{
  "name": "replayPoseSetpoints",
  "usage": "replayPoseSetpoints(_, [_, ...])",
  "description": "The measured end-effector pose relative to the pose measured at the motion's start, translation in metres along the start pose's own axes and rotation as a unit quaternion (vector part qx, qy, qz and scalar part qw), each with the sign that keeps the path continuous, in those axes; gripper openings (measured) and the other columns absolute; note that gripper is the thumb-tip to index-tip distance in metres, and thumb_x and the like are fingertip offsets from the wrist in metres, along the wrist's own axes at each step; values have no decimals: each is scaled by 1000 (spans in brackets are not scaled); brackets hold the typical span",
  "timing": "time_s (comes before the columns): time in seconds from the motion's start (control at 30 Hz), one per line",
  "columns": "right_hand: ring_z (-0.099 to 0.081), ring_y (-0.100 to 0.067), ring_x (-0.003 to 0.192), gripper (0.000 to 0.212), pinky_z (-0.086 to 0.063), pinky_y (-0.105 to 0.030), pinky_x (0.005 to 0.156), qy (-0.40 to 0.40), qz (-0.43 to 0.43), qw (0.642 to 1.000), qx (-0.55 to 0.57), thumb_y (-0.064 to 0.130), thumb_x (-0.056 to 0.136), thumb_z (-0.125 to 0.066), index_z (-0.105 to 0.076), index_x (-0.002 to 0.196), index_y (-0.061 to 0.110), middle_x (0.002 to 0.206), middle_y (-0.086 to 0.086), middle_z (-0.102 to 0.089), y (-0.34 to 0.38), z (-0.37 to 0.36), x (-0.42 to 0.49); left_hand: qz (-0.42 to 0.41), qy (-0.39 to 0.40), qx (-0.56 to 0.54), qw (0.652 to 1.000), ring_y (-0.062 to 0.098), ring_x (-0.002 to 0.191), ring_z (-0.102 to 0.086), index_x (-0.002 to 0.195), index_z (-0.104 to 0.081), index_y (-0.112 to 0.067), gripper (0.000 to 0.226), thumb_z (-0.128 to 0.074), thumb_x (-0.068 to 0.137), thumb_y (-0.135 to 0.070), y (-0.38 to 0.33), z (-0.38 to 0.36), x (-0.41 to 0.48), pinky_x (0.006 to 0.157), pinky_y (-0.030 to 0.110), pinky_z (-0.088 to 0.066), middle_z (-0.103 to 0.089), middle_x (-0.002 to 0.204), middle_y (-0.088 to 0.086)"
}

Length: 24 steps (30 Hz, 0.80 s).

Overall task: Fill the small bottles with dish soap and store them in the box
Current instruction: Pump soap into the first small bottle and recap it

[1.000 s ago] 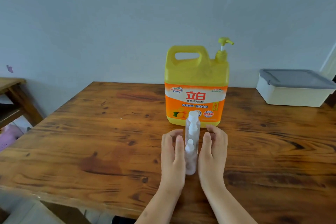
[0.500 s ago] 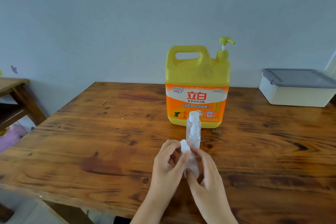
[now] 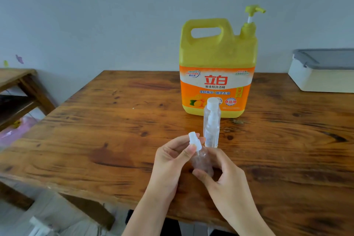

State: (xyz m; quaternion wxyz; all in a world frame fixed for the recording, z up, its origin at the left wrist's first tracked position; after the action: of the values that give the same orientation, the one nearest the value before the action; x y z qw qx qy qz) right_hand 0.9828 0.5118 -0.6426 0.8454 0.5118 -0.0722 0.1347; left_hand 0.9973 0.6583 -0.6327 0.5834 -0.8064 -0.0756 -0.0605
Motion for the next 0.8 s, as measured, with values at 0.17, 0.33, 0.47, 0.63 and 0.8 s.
replayPoseSetpoints(0.17, [-57,16,96,48,-41,2,76,-7,4,1000,-5,39,70,-80,-54,110,38,98,29,-65,-2,-1,0,-9,3,8,1000,28,103,-70,106,-74,-10,27,-75,83,-24,0,-1,-1,84,28,-55,-74,107,15])
replayPoseSetpoints(0.33, [-57,18,95,44,-41,2,74,-1,8,1000,19,42,73,-74,-51,110,43,95,34,-63,-1,-2,1,-49,-24,110,992,20,100,-71,112,-70,-13,23,-66,91,-21,0,-6,-4,78,25,-57,-76,105,4])
replayPoseSetpoints(0.47, [-56,17,98,53,-42,1,78,-18,27,999,2,37,74,-78,-47,115,50,100,35,-61,1,-3,1,-72,-29,181,980,15,103,-69,113,-72,-20,24,-60,93,-26,0,-7,-5,80,19,-55,-74,109,-3])
replayPoseSetpoints(0.63, [-48,27,102,66,-36,6,79,-33,59,998,-10,33,74,-78,-37,116,61,102,50,-46,4,-2,0,-110,-11,222,969,13,106,-67,115,-71,-20,23,-58,96,-24,4,-8,-7,80,16,-53,-72,112,-6])
replayPoseSetpoints(0.8, [-49,24,101,65,-37,4,77,-24,63,998,-18,37,72,-79,-38,116,63,99,50,-49,0,0,0,-115,-12,228,967,12,98,-69,112,-71,-21,21,-63,94,-27,3,-5,-8,75,18,-54,-74,101,-9])
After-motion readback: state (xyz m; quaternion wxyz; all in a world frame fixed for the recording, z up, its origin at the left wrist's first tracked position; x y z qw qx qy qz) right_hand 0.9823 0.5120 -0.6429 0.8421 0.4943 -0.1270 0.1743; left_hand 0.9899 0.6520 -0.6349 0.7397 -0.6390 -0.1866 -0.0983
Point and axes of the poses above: each hand's wrist, its own x-axis towards the middle knuckle, its own z-axis out of the back of the hand, y = z × x, the point moved 2 cm from there along x, towards the middle knuckle
